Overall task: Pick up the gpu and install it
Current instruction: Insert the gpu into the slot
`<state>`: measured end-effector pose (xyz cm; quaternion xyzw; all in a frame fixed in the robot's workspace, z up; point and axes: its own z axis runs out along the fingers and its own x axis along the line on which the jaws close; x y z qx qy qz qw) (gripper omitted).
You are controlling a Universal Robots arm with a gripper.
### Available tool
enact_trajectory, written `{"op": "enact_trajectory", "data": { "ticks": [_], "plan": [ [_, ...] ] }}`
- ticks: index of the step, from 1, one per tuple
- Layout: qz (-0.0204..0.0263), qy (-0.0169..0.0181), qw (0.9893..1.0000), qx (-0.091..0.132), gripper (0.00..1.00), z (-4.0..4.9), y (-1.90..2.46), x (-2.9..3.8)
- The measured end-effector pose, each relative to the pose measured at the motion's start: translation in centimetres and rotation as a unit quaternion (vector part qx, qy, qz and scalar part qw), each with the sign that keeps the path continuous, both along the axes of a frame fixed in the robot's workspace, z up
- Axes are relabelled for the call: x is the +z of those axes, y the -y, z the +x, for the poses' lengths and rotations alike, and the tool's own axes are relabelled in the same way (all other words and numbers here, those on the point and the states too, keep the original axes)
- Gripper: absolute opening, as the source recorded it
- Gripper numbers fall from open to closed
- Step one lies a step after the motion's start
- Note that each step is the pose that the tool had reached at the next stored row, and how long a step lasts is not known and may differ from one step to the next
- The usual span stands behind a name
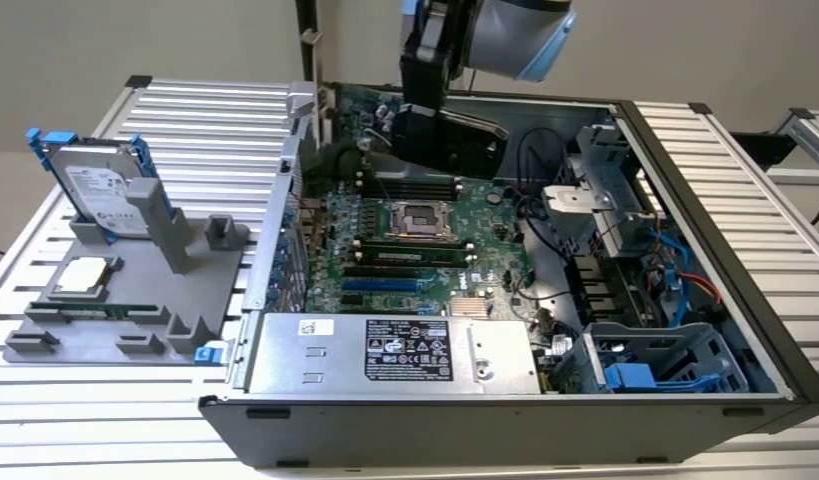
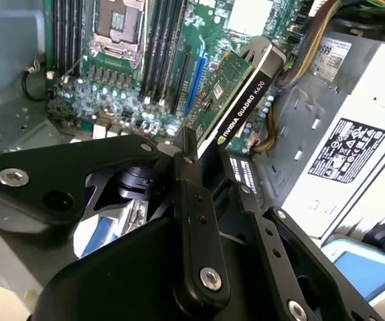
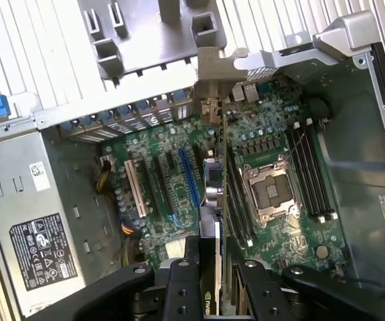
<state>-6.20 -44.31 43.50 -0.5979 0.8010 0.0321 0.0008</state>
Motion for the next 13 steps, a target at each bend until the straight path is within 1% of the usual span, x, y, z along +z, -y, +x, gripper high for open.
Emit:
{"op": "enact_trajectory", "data": {
  "ticks": [3, 6, 9, 13],
  "plan": [
    [0.0000, 0.0000, 0.9999, 0.016, 0.00, 0.00, 0.00, 0.00],
    [0.0000, 0.0000, 0.9995, 0.033, 0.00, 0.00, 0.00, 0.00],
    [0.0000, 0.0000, 0.9987, 0.051, 0.00, 0.00, 0.00, 0.00],
    [0.0000, 0.0000, 0.9971, 0.076, 0.00, 0.00, 0.00, 0.00]
  ]
}}
